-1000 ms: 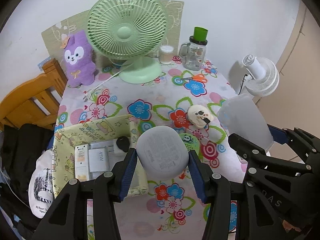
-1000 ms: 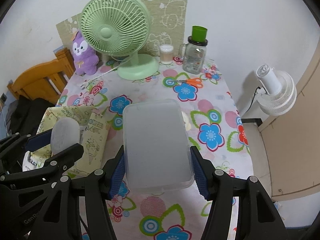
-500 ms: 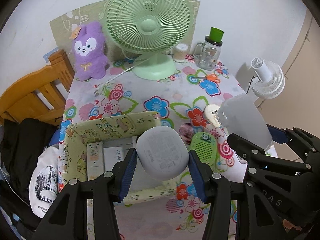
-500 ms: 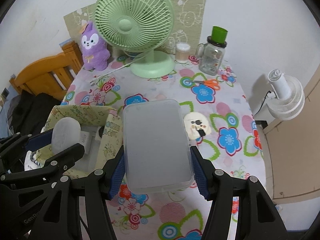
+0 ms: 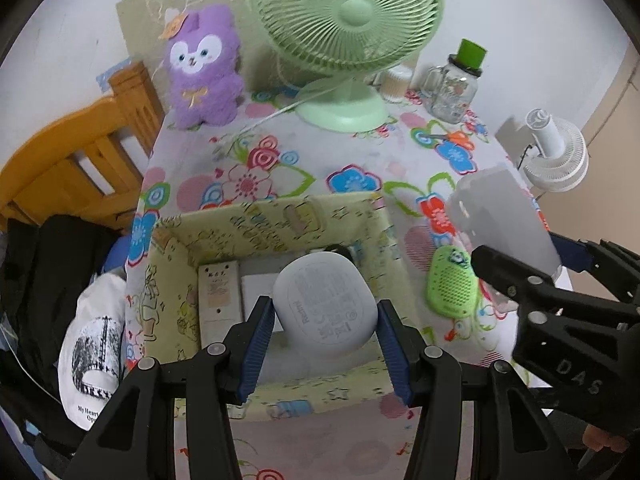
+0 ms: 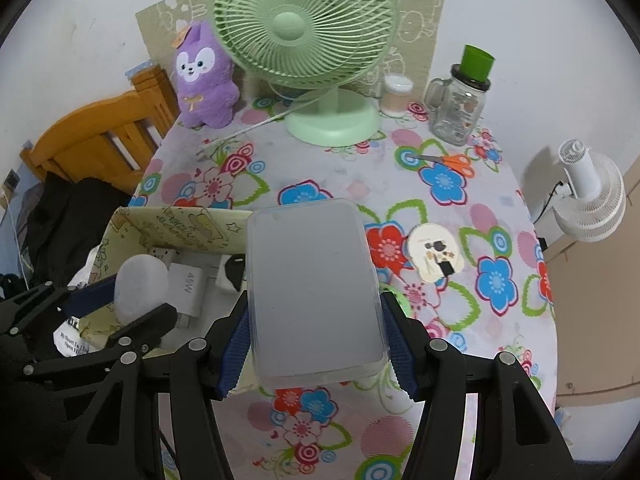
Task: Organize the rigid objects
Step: 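Lower the held puck and container into the yellow box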
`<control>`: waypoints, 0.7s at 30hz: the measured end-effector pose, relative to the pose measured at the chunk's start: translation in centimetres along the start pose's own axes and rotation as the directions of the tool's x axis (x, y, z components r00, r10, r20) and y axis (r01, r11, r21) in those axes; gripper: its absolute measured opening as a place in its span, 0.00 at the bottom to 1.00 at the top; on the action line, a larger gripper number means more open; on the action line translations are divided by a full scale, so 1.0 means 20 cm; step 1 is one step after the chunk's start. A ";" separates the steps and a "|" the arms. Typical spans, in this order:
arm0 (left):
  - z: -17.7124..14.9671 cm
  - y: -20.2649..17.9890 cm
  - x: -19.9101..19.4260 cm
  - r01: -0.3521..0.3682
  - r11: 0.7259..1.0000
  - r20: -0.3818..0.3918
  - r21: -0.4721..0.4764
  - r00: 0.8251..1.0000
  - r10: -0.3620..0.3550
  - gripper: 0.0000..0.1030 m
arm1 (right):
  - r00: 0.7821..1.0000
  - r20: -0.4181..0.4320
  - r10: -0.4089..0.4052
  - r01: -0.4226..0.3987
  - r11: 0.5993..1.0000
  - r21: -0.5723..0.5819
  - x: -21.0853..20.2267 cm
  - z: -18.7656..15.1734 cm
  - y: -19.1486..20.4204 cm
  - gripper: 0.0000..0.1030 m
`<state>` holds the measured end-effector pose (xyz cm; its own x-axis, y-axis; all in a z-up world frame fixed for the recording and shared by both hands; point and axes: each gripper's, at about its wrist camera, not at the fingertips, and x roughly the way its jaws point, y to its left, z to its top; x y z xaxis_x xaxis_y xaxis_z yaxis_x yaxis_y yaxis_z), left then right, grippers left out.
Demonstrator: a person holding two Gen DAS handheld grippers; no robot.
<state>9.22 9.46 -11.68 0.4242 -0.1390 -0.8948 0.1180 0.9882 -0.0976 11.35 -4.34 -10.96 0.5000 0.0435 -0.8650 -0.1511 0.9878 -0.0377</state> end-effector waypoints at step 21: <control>-0.07 0.15 0.24 0.007 1.000 -0.116 -0.010 0.993 -0.008 0.65 | 0.995 -0.075 0.065 -0.071 0.993 -0.089 0.19 0.04 0.27 0.62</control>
<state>10.34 11.79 -16.84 0.3165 -0.1383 -0.9384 0.1120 0.9878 -0.1078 13.06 1.32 -14.06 0.4238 0.0960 -0.9007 -0.2620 0.9648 -0.0205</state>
